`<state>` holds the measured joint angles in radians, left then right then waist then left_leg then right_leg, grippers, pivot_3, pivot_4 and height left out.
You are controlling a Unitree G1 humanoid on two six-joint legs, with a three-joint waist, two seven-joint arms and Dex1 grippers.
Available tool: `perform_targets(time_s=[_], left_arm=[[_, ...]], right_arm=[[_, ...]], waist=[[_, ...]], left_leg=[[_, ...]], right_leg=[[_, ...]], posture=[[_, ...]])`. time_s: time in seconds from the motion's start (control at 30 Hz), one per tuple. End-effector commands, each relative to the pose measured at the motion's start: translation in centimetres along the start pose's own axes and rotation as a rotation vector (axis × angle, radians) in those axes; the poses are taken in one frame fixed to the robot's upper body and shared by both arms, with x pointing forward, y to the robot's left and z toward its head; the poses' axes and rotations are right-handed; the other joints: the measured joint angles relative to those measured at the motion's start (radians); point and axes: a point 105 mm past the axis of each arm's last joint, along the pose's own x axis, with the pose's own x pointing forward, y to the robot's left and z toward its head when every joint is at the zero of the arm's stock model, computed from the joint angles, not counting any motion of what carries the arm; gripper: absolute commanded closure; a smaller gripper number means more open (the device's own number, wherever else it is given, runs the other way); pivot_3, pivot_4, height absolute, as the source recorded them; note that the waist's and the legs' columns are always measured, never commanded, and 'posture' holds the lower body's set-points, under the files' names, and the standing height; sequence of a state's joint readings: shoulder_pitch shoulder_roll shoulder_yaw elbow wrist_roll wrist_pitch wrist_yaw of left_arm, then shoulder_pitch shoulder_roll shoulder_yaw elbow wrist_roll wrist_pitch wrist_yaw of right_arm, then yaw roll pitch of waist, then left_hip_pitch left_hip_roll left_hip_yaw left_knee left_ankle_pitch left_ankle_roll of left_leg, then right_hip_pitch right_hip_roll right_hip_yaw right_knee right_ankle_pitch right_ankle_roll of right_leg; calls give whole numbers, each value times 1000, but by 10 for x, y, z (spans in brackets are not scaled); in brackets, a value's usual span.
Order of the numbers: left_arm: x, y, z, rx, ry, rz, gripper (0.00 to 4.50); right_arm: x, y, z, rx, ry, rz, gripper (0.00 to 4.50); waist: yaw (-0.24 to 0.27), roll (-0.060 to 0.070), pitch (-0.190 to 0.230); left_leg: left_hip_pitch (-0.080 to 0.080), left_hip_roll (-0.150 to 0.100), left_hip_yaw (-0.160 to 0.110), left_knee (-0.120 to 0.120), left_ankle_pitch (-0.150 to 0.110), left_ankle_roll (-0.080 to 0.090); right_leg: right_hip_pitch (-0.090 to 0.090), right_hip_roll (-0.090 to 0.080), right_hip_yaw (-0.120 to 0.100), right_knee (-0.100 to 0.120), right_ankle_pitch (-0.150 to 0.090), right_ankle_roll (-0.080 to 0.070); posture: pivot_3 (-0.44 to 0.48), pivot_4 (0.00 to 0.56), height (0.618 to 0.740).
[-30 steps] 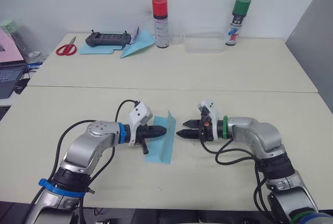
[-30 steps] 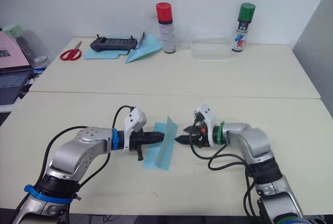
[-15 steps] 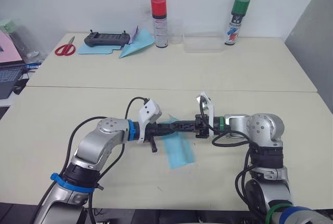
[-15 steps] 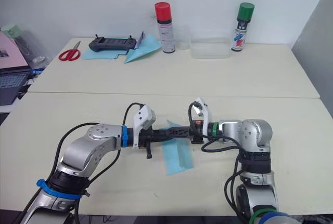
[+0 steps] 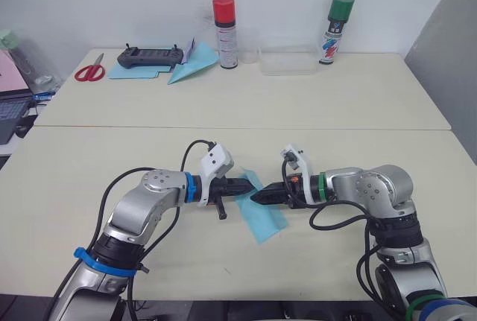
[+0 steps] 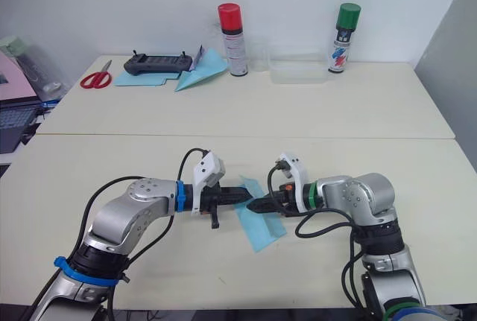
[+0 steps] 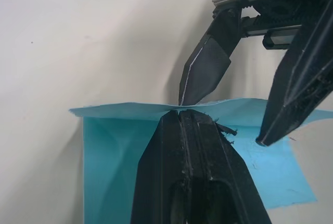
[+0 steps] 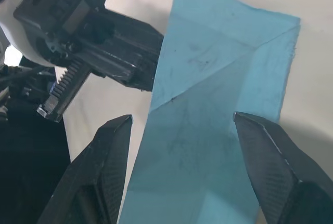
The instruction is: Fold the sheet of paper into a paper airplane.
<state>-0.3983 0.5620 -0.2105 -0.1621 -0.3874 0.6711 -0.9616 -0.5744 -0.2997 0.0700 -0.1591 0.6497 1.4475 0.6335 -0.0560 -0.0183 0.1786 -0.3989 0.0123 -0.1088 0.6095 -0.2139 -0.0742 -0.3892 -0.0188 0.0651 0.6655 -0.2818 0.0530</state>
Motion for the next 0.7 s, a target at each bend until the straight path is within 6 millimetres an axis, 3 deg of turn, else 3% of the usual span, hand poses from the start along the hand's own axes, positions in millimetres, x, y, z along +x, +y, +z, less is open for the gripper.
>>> perform_targets(time_s=[0.03, 0.1, 0.2, 0.3, 0.37, 0.47, 0.7], left_arm=[[3, -5, 8, 43, -15, -15, 4500], [4, -7, 4, 43, -1, -21, 4500], [5, -11, -6, 27, 41, -33, 4500], [3, -14, -33, 20, 162, -35, 4500], [-2, -13, -55, 11, 255, -24, 4500], [-5, -12, -66, 4, 299, -12, 4500], [-7, -3, -62, 30, 263, 28, 4500]], right_arm=[[0, 8, 6, -48, -24, 32, 1645], [1, 7, 5, -44, -23, 30, 2155], [1, 4, 4, -33, -21, 21, 3307], [1, 2, 2, -30, -17, 10, 4404], [1, -1, 2, -32, -21, -5, 4459], [0, -6, 4, -33, -31, -22, 4459], [-14, -25, 12, -25, -67, -101, 4459]], waist=[[0, 0, 0], [0, 0, 0], [0, 0, 0], [-1, 0, 0], [-1, 0, 0], [-1, 0, 0], [-1, 0, -1]], left_leg=[[0, 0, 0, 0, 0, 0], [0, 0, 0, 0, 0, 0], [0, 0, 0, 0, 0, 0], [0, 0, 0, 0, 0, 0], [0, 0, 0, 0, 0, 0], [1, 0, 0, 0, 0, 0], [2, 0, 0, 0, 0, 0]], right_leg=[[0, 0, 0, 0, 0, 0], [0, 0, 0, 0, 0, 0], [0, 0, 0, 0, 0, 0], [0, 0, 0, 0, 0, 0], [0, 0, 0, 0, 0, 0], [1, 0, 0, 0, 0, 0], [1, 0, 0, 0, 0, 0]], posture=[[0, 150, 740], [0, 150, 740], [0, 150, 740], [0, 150, 740], [0, 150, 740], [0, 150, 740], [0, 150, 740]])
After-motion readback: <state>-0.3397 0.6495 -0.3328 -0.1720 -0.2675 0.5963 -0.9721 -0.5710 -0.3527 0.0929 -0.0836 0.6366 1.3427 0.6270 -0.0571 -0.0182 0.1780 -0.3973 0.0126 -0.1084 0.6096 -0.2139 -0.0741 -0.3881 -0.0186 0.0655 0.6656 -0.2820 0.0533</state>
